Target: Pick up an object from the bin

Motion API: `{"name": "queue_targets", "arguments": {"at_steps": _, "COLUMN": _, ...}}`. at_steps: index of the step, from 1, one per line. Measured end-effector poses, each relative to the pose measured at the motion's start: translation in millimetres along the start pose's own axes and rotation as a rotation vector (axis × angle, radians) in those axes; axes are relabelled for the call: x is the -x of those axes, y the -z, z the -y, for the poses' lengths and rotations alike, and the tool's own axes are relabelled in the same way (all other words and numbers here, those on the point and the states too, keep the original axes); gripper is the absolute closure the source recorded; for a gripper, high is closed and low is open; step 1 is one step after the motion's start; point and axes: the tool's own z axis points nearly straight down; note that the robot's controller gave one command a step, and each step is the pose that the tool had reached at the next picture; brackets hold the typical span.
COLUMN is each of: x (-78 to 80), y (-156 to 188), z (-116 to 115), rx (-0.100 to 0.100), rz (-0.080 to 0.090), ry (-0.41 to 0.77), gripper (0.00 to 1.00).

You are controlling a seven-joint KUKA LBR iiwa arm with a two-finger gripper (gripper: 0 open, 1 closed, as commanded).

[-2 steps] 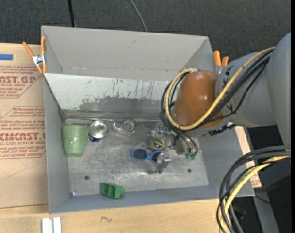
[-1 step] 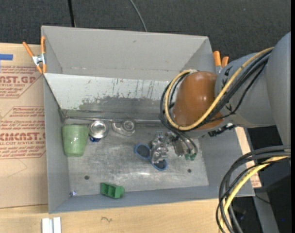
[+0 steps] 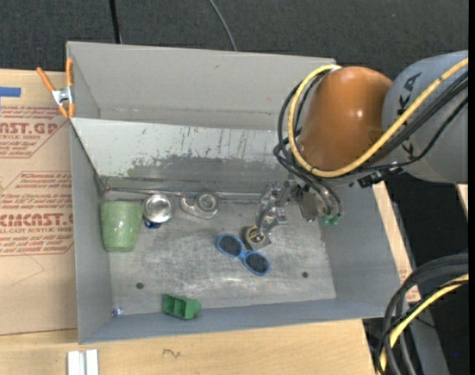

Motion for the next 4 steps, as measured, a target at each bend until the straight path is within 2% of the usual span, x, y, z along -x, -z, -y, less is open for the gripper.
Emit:
{"name": "queue_targets", "arguments": {"at_steps": 1, "x": -2.0, "y": -5, "z": 0, "rx": 0.001, "rz": -0.008, "ry": 0.0, "gripper": 0.0}}
{"name": "queue_targets", "arguments": {"at_steps": 2, "x": 3.8, "y": -103, "z": -16, "rx": 0.004, "rz": -0.015, "ry": 0.213, "gripper": 0.0}}
{"name": "queue_targets", "arguments": {"at_steps": 3, "x": 5.2, "y": -100, "z": -15, "rx": 0.003, "rz": -0.011, "ry": 0.212, "gripper": 1.0}}
{"name": "queue_targets", "arguments": {"at_steps": 4, "x": 7.2, "y": 59, "z": -1, "rx": 0.001, "rz": 0.0, "ry": 0.491, "gripper": 1.0}}
